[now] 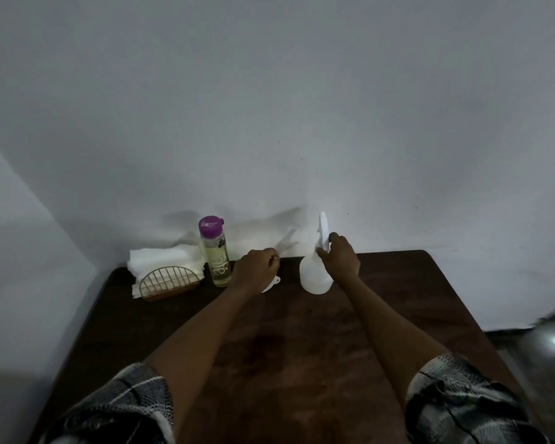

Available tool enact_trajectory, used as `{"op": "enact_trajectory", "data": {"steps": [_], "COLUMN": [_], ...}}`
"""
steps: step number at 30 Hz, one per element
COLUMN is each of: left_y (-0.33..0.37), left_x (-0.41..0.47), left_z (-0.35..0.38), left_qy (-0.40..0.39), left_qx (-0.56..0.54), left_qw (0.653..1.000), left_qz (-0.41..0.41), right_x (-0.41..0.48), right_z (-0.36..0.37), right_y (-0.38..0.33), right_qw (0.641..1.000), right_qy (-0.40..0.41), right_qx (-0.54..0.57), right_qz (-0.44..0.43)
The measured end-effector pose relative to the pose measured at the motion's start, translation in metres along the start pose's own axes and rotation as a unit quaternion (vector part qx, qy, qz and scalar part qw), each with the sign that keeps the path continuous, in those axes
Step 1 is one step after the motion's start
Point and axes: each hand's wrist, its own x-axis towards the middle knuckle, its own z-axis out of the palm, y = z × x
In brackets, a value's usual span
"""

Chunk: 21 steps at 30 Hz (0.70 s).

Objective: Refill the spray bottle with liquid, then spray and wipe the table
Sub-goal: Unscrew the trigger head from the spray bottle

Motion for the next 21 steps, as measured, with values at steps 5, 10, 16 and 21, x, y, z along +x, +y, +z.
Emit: {"op": "enact_trajectory", "data": {"steps": [5,10,16,21], "left_y": [-0.005,-0.004,-0.006,-0.009], "left_x": [0.001,-0.013,-0.065,-0.124], "left_z": [-0.001,0.001,0.018,0.033], "left_qy": [-0.012,-0.010,-0.004,-0.026], "left_qx": [-0.011,-0.059,-0.148,-0.192], "left_qw": [1.000,0.998,0.989,0.980], "left_qz": [-0.005,0.002,-0.020,-0.033], "right_x": [-0.001,-0.020,-0.076,-0.135], "right_z": [-0.004,-0.003,-0.011,-0.013], "right_y": [0.003,0.008,0.010,0.005], "right_qw": [0.998,0.997,0.990,0.978], "right_qy": [0.008,0.003,-0.021,-0.067], "right_qx": [0.058,0.075,0.093,0.119], "right_qz": [-0.005,-0.031,-0.101,-0.155]}}
